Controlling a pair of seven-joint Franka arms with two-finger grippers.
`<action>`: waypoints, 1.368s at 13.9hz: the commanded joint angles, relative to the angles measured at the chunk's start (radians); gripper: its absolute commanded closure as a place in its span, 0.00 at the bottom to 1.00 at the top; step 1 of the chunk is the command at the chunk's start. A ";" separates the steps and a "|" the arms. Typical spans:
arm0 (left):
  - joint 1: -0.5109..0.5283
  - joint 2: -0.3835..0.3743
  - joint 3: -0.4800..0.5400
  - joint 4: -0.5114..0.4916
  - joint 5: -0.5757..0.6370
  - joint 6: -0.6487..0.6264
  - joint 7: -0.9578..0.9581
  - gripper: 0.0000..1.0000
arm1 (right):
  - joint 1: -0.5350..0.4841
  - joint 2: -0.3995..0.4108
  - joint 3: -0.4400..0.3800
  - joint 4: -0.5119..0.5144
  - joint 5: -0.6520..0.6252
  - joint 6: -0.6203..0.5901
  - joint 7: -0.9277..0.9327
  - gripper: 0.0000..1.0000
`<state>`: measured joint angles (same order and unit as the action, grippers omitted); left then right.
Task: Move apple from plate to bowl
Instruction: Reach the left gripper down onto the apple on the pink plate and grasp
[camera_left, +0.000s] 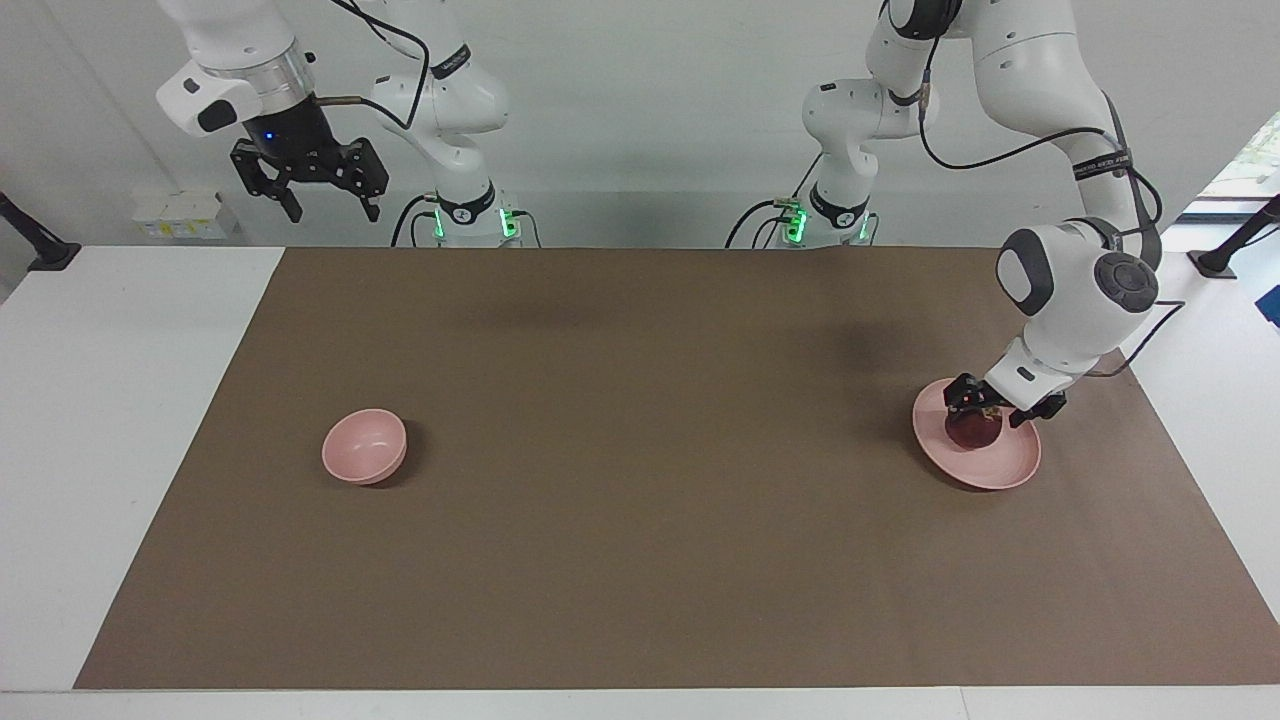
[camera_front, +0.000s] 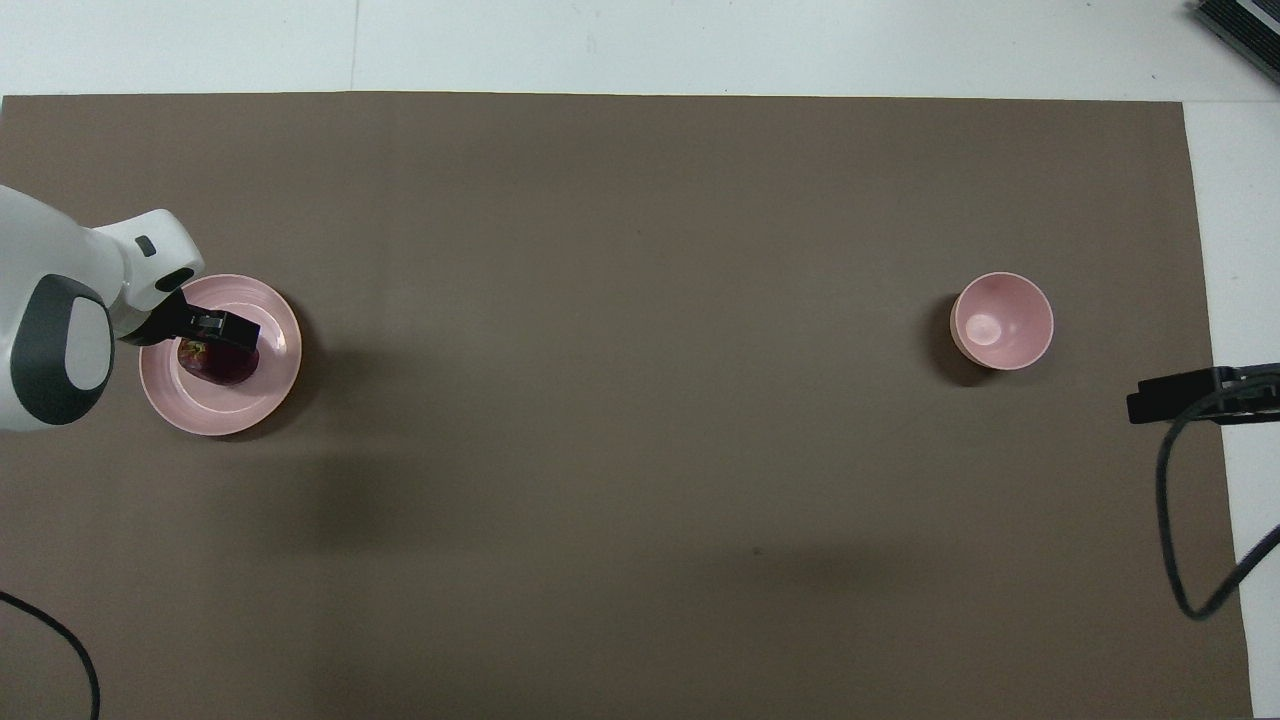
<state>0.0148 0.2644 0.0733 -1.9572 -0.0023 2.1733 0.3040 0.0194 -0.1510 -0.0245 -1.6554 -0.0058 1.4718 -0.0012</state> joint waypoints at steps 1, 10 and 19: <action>0.010 -0.008 -0.010 -0.066 0.002 0.069 0.012 0.00 | -0.010 -0.015 0.005 -0.015 0.013 0.012 0.007 0.00; 0.002 -0.004 -0.006 0.064 -0.087 -0.114 -0.031 1.00 | -0.010 -0.015 0.005 -0.015 0.012 0.012 0.007 0.00; -0.030 -0.016 -0.023 0.317 -0.085 -0.424 -0.205 1.00 | -0.010 -0.015 0.005 -0.015 0.012 0.012 0.007 0.00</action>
<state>-0.0071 0.2578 0.0497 -1.6991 -0.0790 1.8311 0.1547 0.0194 -0.1510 -0.0245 -1.6554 -0.0058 1.4718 -0.0012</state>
